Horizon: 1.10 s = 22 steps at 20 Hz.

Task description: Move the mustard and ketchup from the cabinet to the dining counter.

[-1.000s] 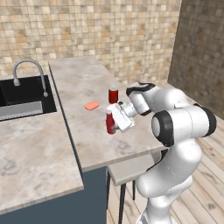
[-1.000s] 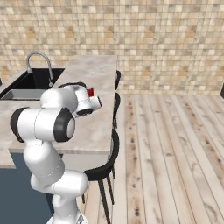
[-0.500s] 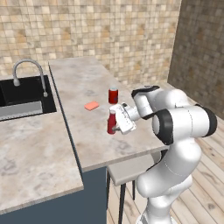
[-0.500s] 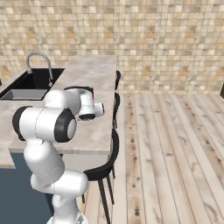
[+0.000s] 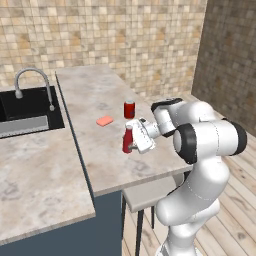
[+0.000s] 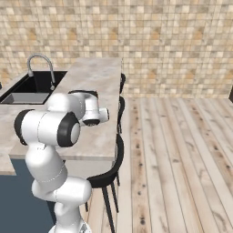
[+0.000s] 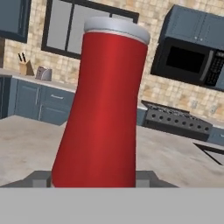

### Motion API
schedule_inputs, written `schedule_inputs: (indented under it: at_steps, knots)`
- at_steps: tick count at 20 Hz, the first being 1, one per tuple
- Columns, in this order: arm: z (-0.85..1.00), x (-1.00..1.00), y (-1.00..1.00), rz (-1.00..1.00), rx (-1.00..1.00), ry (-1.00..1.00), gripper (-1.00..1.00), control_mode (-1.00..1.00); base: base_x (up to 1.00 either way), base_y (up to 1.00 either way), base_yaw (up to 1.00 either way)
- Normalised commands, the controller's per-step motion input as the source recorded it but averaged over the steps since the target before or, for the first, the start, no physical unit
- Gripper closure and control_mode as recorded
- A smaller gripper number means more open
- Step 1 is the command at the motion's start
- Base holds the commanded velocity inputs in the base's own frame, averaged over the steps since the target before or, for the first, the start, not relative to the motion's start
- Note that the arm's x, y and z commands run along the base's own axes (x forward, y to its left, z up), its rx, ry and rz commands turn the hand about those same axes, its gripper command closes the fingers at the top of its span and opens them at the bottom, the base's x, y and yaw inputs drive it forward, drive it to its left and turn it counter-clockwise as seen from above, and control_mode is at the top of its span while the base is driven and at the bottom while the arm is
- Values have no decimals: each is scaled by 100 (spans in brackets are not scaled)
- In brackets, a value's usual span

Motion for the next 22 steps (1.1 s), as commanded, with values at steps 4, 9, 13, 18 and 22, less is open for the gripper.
schedule_inputs:
  at_steps: [4, 9, 13, 18, 22]
  knots:
    - [-17, 0, -3, 0, 0, 0, -100, -100, 0, 0, 0]
    - [-12, -2, -11, 0, 3, 0, -100, -100, 0, 0, 0]
    - [-7, -2, -15, 0, 1, 0, -100, -100, 0, 0, 0]
    - [0, -1, -21, 0, 1, 0, -100, -100, 0, 0, 0]
    - [0, 0, -30, -1, 1, 0, -100, -100, 0, 0, 0]
